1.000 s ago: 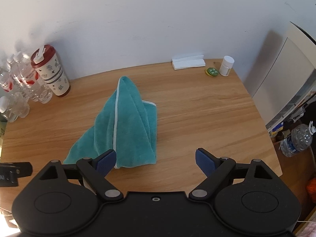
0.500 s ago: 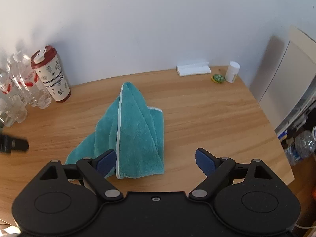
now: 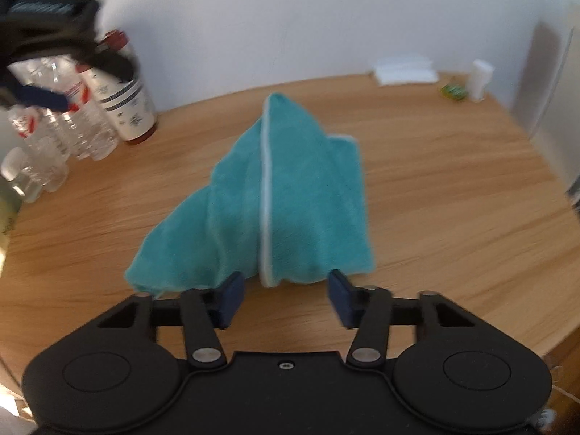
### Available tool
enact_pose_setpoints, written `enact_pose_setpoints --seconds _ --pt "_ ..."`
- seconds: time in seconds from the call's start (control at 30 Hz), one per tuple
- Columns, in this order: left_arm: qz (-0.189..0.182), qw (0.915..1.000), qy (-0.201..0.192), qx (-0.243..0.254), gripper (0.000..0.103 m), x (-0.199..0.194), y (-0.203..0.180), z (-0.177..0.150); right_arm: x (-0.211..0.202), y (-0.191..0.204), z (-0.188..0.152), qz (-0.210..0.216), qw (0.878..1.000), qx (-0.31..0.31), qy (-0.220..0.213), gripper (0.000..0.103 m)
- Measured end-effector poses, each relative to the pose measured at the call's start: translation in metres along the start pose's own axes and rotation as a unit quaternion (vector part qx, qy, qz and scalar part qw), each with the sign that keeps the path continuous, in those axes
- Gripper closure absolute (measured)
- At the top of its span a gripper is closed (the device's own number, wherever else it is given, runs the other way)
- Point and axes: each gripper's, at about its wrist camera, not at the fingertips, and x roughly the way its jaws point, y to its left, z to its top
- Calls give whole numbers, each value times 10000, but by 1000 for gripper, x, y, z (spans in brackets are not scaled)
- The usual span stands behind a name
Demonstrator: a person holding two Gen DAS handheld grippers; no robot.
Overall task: Fold towel
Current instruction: 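Grasp a towel corner with the right tool while the left tool grasps another corner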
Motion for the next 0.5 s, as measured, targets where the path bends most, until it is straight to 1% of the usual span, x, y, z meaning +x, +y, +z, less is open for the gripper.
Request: enact_pose_setpoints --seconds 0.1,0.17,0.2,0.23,0.3,0.33,0.37,0.43,0.5 --pt "-108 9999 16 -56 0 20 3 7 10 -3 4 67 10000 -33 65 52" --pt "-154 9997 -108 -164 0 38 7 11 17 -5 7 111 9999 -55 108 52" --pt "-158 9996 -78 -217 0 44 8 11 21 -7 8 133 9998 -66 129 52" --pt "-178 9994 41 -311 0 56 9 13 24 -8 10 155 9997 -77 151 54" --pt "-135 9987 177 -461 0 73 8 18 31 -10 12 200 9996 -99 194 66" --pt "-119 9987 233 -437 0 85 5 21 35 -11 12 231 9994 -124 236 84" --pt "-74 9988 274 -389 0 95 2 24 38 -12 9 284 9989 -177 325 87" --pt "-4 9987 354 -357 0 110 -5 28 39 -17 12 386 9984 -187 375 89" --pt "-25 9982 431 -421 1 123 -7 32 38 -24 15 498 9978 -199 390 89"
